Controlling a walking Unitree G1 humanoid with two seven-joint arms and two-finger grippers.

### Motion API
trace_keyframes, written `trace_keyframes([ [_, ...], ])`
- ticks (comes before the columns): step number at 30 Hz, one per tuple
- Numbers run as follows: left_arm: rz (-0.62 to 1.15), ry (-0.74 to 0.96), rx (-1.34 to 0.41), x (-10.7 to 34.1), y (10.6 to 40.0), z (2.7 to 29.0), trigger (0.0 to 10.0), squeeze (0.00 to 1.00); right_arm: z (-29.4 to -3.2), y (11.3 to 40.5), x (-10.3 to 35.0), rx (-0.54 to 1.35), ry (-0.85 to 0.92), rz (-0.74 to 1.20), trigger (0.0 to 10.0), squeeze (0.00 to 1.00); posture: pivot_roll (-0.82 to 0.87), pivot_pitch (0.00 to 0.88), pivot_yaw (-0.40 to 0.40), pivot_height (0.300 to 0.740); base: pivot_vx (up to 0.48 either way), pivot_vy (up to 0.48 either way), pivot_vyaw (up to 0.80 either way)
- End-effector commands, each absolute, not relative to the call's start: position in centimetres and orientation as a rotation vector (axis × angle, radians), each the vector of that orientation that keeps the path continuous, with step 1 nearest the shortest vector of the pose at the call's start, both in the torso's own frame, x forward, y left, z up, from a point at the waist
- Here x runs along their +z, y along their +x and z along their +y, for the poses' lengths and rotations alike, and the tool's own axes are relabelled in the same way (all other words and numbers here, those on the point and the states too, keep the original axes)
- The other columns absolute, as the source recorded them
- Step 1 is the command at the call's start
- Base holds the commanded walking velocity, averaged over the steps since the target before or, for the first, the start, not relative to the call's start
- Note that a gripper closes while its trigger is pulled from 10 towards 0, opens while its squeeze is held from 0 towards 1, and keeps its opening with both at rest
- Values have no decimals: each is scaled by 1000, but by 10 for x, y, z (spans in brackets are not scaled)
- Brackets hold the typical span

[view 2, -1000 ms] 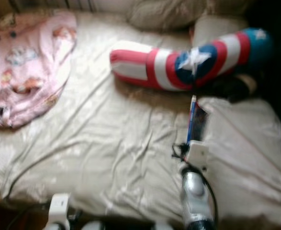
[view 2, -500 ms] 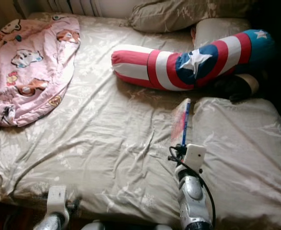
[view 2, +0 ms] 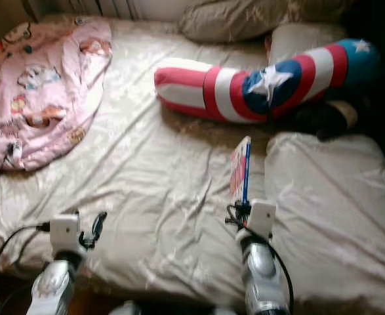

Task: Clean up the room

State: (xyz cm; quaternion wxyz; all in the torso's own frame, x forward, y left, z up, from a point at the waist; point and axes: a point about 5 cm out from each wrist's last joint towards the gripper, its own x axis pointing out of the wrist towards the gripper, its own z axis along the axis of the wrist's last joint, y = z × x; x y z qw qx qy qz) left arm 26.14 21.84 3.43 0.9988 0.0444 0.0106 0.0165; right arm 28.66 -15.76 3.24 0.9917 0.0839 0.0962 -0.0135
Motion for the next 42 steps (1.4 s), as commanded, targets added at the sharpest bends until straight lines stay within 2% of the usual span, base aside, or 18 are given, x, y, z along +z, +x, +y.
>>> trace_keyframes([
  [1,27,74,37,32,257,220,10000,0,-154,289,42,-2,151,147,10000,0,59,180,-42,740,0,0,0],
  [3,35,75,28,30,257,217,10000,0,-152,289,42,4,138,153,10000,0,58,171,-43,740,0,0,0],
  [15,39,62,-11,32,255,205,10000,0,-147,288,35,15,80,197,10000,0,48,147,-39,675,0,0,0],
  [26,25,66,-19,40,259,204,10000,0,-156,289,34,-81,134,201,10000,0,53,151,-32,675,0,0,0],
  [36,21,64,-28,43,262,203,10000,0,-153,288,26,-80,137,263,10000,0,58,165,-29,675,0,0,0],
  [42,33,53,-31,43,262,202,10000,0,-152,289,27,-76,144,250,10000,0,58,178,-32,651,0,0,0],
])
